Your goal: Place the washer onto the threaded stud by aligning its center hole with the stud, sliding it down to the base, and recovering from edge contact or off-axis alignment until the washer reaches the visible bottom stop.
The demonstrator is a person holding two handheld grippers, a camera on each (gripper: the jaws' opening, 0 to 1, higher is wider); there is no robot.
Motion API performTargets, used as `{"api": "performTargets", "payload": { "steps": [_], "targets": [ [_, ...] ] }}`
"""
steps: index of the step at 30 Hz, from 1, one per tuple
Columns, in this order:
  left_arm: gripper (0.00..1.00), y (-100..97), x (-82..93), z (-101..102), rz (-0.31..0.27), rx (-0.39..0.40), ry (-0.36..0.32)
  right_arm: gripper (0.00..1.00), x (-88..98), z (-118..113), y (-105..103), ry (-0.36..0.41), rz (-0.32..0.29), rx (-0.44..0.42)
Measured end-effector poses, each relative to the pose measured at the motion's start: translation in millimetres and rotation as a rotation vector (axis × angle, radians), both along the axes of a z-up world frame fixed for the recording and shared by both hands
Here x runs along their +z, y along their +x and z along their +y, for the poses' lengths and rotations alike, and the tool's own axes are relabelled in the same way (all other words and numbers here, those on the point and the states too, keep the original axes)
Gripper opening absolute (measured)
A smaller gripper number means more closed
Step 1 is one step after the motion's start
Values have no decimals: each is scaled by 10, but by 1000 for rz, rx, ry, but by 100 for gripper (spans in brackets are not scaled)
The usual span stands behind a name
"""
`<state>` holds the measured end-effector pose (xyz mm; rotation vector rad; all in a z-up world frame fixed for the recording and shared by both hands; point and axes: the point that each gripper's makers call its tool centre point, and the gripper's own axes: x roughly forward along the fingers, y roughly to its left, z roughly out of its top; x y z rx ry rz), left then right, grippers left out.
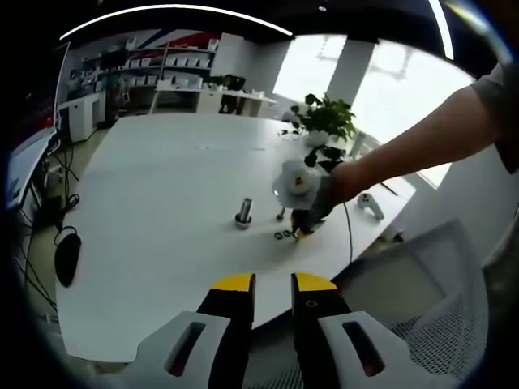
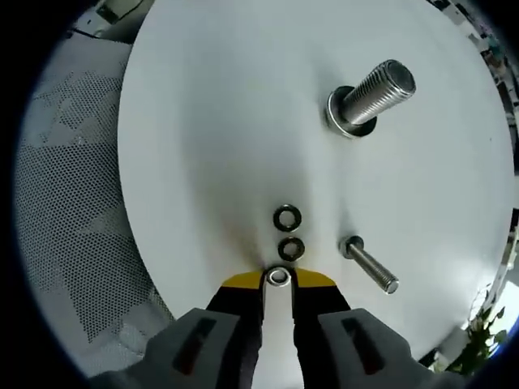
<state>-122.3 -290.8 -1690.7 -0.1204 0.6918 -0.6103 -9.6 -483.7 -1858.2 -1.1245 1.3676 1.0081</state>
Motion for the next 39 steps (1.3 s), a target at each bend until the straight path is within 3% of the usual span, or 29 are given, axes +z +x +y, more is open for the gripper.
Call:
{"api": "performTargets", "payload": {
  "steps": [5,10,13,14,15,18,28,31,33,35,39],
  "targets": [
    [15,11,13,11,-8,9,-4,13,9,-1,6,54,-21,-73],
    [15,-2,4,1,-2,3,-2,13,17,18,-10,132,-106,-135],
    [15,-1,8,6,-2,10,-9,13,41,21,-22,206,-150,-100],
    [15,-1,6,6,-2,9,-7,4,44,23,-38,228,-152,-86],
    [15,-3,4,3,-2,7,-5,2,44,138,29,314,-212,-64],
    [15,-7,2,-1,-1,4,-5,2,59,55,-87,309,-170,-186],
    [15,-13,-2,-8,3,-1,-7,3,56,-1,-67,330,-133,-161],
    [15,-5,4,5,-2,7,-6,3,61,-80,-83,323,-98,-240],
    [15,-4,7,9,-3,10,-9,3,161,-50,9,399,-146,-263],
    [15,-1,12,11,-5,12,-11,7,262,-130,106,423,-190,-285],
    [15,3,22,7,-9,11,-15,14,336,-481,231,374,-236,-305]
  ]
}}
